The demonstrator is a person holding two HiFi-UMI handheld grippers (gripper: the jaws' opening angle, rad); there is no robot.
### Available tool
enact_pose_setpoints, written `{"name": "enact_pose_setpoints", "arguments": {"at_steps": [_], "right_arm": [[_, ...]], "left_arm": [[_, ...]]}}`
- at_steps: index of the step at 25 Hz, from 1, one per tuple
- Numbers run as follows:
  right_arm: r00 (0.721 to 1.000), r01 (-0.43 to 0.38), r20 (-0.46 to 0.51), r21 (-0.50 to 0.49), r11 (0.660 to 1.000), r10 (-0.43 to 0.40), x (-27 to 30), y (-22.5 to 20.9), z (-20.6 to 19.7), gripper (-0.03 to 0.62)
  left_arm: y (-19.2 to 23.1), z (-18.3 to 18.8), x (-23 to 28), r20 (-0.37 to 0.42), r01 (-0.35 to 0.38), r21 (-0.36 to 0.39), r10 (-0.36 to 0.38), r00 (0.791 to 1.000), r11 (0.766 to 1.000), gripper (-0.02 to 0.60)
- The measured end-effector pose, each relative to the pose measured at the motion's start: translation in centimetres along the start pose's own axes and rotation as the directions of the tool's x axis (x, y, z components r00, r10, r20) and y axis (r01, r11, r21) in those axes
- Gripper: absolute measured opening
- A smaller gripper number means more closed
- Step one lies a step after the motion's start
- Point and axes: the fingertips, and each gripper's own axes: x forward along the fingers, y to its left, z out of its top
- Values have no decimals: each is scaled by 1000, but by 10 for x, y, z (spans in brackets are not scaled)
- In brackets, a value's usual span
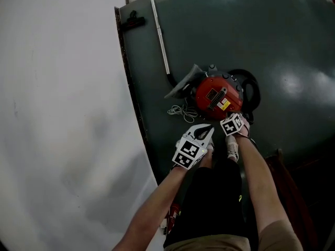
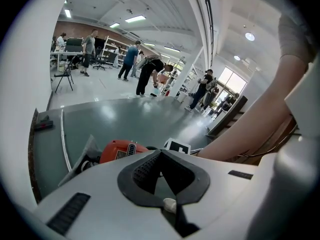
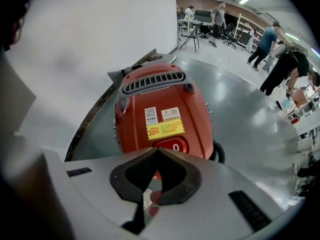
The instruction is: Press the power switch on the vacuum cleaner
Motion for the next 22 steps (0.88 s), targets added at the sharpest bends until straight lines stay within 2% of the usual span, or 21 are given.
{"name": "enact_pose_setpoints", "arguments": {"at_steps": [4, 6, 7, 9, 11, 15, 17, 20, 22], "right_arm": [[995, -53, -89, 29, 998, 56, 1, 2, -3, 9], [993, -56, -101, 71, 996, 63, -12, -9, -8, 9], [995, -54, -75, 96, 994, 61, -24, -15, -8, 9], [995, -85, 54, 135, 987, 79, -56, -18, -2, 11], [980, -135, 165, 138, 981, 112, -101, -7, -8, 11], [933, -231, 308, 119, 966, 185, -220, 16, -32, 11], [909, -245, 371, 111, 963, 188, -275, 5, -37, 11], [877, -254, 447, 126, 959, 174, -348, -11, -44, 12], [847, -274, 503, 137, 952, 171, -397, -16, -47, 12]], "left_arm": [[-4, 3, -10, -11, -26, 4, 26, 1000, 1000, 6], [-9, 15, -22, 14, -52, -8, 52, 999, 999, 6], [-12, 23, -29, 33, -63, -16, 64, 997, 998, 6], [-23, 36, -45, 66, -80, -29, 82, 994, 996, 6], [-42, 45, -62, 90, -86, -36, 89, 992, 996, 6], [-95, 74, -100, 164, -99, -70, 110, 980, 993, 6], [-123, 99, -114, 222, -114, -79, 129, 967, 990, 6], [-167, 129, -133, 284, -136, -47, 144, 948, 990, 6], [-199, 143, -149, 316, -145, -28, 147, 937, 989, 6]]}}
